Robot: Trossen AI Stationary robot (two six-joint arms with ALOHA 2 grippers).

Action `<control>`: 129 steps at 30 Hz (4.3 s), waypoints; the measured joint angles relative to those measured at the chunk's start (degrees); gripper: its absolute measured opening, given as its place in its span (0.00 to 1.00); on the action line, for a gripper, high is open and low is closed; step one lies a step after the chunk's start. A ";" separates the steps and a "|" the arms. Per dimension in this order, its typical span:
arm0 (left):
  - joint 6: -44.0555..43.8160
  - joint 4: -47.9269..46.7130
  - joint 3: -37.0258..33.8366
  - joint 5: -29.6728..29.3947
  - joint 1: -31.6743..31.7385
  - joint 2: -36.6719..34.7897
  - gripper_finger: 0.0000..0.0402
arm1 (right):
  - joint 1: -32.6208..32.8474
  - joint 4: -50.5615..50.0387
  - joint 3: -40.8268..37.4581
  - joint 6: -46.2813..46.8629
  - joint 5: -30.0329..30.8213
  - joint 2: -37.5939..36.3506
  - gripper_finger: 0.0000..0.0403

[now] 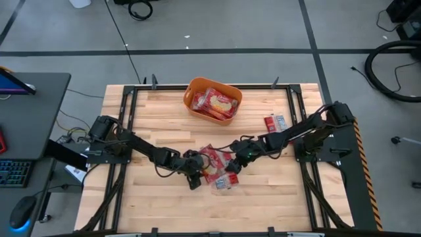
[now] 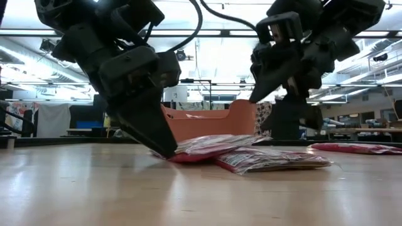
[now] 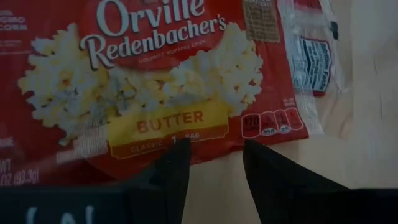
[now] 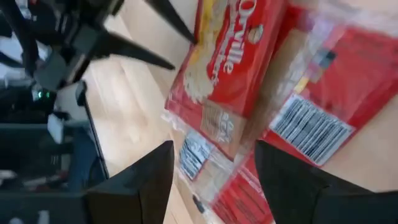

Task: Sort popcorn bags into baskets
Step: Put the red popcorn bag into the orange bin, then move the red popcorn bag to the center of the table

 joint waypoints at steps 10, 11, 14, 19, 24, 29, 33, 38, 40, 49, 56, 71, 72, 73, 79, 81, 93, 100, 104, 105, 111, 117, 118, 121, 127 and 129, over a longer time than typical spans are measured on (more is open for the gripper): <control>0.48 1.79 -0.02 -1.98 -0.02 0.33 0.39 | -0.77 1.85 0.00 0.58 6.60 2.78 0.55; 1.07 2.27 -0.02 -2.12 -0.02 0.74 0.39 | -0.79 2.87 0.00 0.61 6.57 3.87 0.55; 1.21 3.45 0.02 -2.35 -0.01 1.79 0.39 | -1.06 9.29 0.00 1.97 5.15 7.82 0.55; -0.03 4.06 0.13 -2.46 -0.02 2.56 0.39 | -1.22 20.15 0.07 5.61 2.31 13.55 0.54; -0.22 4.55 0.11 -1.98 0.00 2.18 0.39 | -0.98 21.27 0.20 5.54 0.30 13.90 0.47; 1.85 4.62 -0.04 1.02 0.02 0.36 0.39 | -0.81 16.34 0.07 2.65 2.67 11.21 0.29; 4.74 2.67 -0.02 2.48 0.04 -1.48 0.39 | -1.37 15.67 0.07 1.69 2.91 11.00 0.08; 4.91 -0.55 -0.04 6.23 1.28 -5.54 0.39 | -1.60 14.91 0.12 2.16 2.87 10.33 0.07; 5.09 -1.82 -0.04 8.39 1.67 -7.74 0.39 | -1.60 12.21 0.71 1.38 2.80 9.07 0.08; 7.86 -10.89 0.02 10.70 3.94 -21.00 0.39 | -1.88 -13.09 10.28 -13.80 6.56 0.05 0.07; 7.49 -15.44 0.02 10.62 8.28 -30.17 0.39 | -5.99 -28.56 17.80 -21.23 6.85 -5.39 0.07; 5.95 -12.05 0.09 9.96 11.51 -34.71 0.39 | -29.46 -57.63 42.41 -47.01 -6.45 -1.47 0.07; 5.77 -12.13 0.08 9.96 11.50 -34.64 0.39 | -31.11 -58.81 44.00 -48.69 -7.76 -0.48 0.07; 5.60 -12.02 0.07 9.98 11.47 -34.64 0.39 | -32.64 -59.87 45.39 -50.14 -8.99 0.50 0.07; 4.21 -10.84 0.07 8.32 11.56 -34.69 0.39 | -39.98 -65.06 52.40 -59.15 -14.21 6.99 0.07; 3.57 -10.97 0.07 7.84 11.56 -34.69 0.39 | -41.56 -66.67 54.59 -62.23 -15.24 9.14 0.07; 1.33 -11.17 0.07 10.93 13.13 -34.82 0.39 | -48.08 -68.22 62.50 -72.86 -20.23 23.38 0.07; 7.29 -11.32 0.07 14.17 17.51 -35.19 0.39 | -48.89 -70.84 66.08 -72.92 -14.91 29.07 0.24; 14.07 -12.90 0.07 14.01 20.68 -35.19 0.39 | -48.50 -72.06 68.48 -72.16 -7.64 29.03 0.37; 15.93 -13.22 0.07 14.03 21.54 -35.19 0.39 | -48.46 -72.08 69.08 -71.74 -6.14 28.47 0.39; 28.65 -13.63 0.07 12.00 25.77 -35.13 0.39 | -48.13 -75.34 73.17 -66.64 -2.72 24.60 0.46; 36.45 -14.01 0.07 11.26 28.25 -35.06 0.39 | -44.05 -80.15 73.35 -60.26 -3.12 20.72 0.45; 36.45 -14.49 0.07 11.70 28.66 -35.06 0.39 | -42.88 -80.51 73.35 -59.50 -3.19 20.45 0.45; 36.50 -16.55 0.07 13.30 29.41 -34.18 0.39 | -39.11 -81.35 73.33 -56.28 -2.86 19.19 0.45; 36.67 -16.71 0.02 14.60 29.49 -30.79 0.39 | -29.72 -84.80 71.13 -51.53 4.07 15.72 0.45; 36.67 -16.06 0.02 14.58 29.40 -29.75 0.39 | -27.12 -86.18 68.56 -48.60 7.44 13.87 0.45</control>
